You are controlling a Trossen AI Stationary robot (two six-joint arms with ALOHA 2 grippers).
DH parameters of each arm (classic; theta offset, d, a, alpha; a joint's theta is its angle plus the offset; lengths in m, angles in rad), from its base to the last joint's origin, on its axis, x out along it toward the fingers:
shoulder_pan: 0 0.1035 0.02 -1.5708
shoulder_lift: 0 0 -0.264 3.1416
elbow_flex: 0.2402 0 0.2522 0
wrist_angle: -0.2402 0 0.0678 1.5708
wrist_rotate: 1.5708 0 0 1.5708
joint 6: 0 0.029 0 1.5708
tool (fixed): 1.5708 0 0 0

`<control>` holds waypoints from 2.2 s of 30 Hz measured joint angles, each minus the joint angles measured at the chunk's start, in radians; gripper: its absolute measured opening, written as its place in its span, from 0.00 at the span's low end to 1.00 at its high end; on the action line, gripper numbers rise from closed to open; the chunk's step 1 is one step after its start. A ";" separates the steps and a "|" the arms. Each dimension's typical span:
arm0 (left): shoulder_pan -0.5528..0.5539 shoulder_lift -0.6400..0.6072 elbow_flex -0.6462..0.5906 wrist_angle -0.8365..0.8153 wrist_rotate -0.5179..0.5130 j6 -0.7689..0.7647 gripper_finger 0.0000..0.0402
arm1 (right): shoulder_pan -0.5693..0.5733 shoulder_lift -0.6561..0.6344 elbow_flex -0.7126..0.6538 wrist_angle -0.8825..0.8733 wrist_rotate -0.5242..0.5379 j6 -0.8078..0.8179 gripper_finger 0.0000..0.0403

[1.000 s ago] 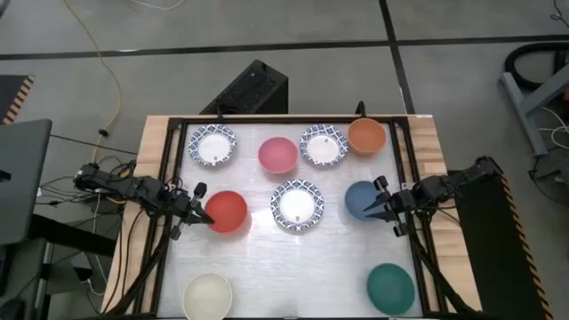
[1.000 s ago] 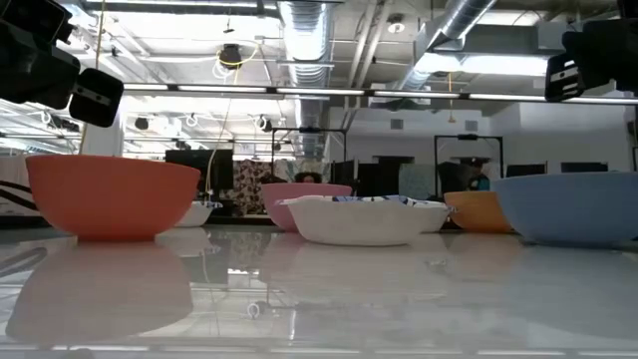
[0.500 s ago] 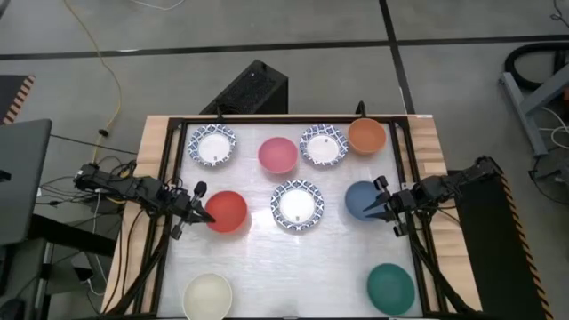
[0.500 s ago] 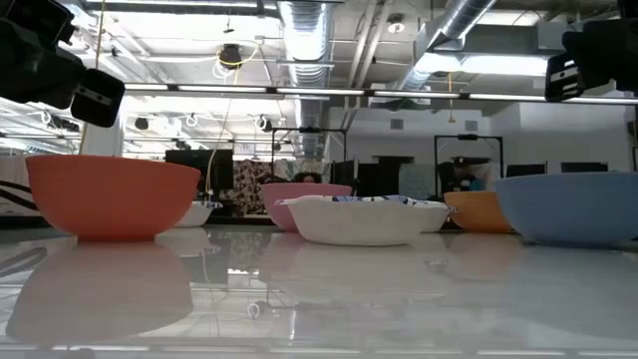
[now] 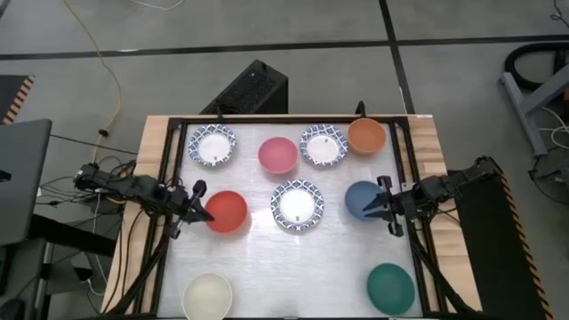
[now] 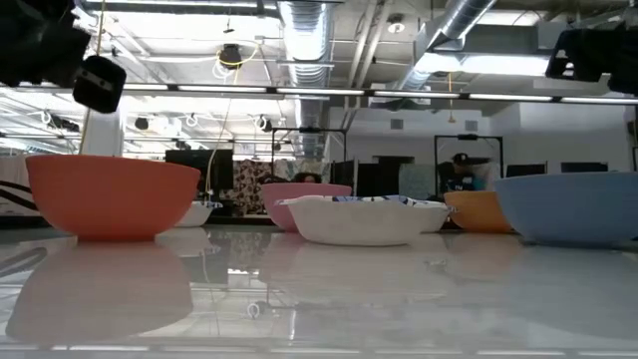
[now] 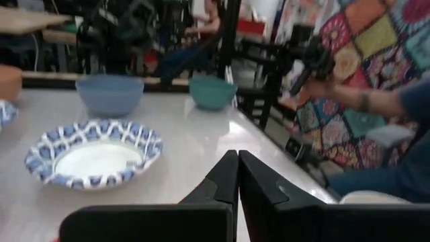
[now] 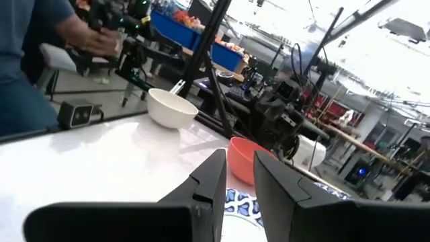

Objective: Nest bowls inside each other
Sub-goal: Stack the top left white paper bowl into the top right white paper bowl

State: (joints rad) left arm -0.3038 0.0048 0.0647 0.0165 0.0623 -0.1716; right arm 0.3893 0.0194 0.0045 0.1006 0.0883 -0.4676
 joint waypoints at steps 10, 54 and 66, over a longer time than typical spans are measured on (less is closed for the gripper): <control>0.000 0.000 0.002 0.164 -0.050 0.001 0.00 | 0.003 0.000 0.000 -0.002 -0.008 0.273 0.24; 0.001 0.365 0.368 -0.227 -0.847 0.032 0.40 | 0.001 0.153 0.102 0.277 0.545 0.408 0.45; 0.195 0.816 0.713 -0.874 -0.814 -0.080 0.40 | -0.013 0.271 0.107 0.272 0.569 0.414 0.58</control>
State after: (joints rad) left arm -0.1092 0.8203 0.7775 -0.8571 -0.7517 -0.2520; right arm 0.3767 0.2907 0.1112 0.3726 0.6577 -0.0531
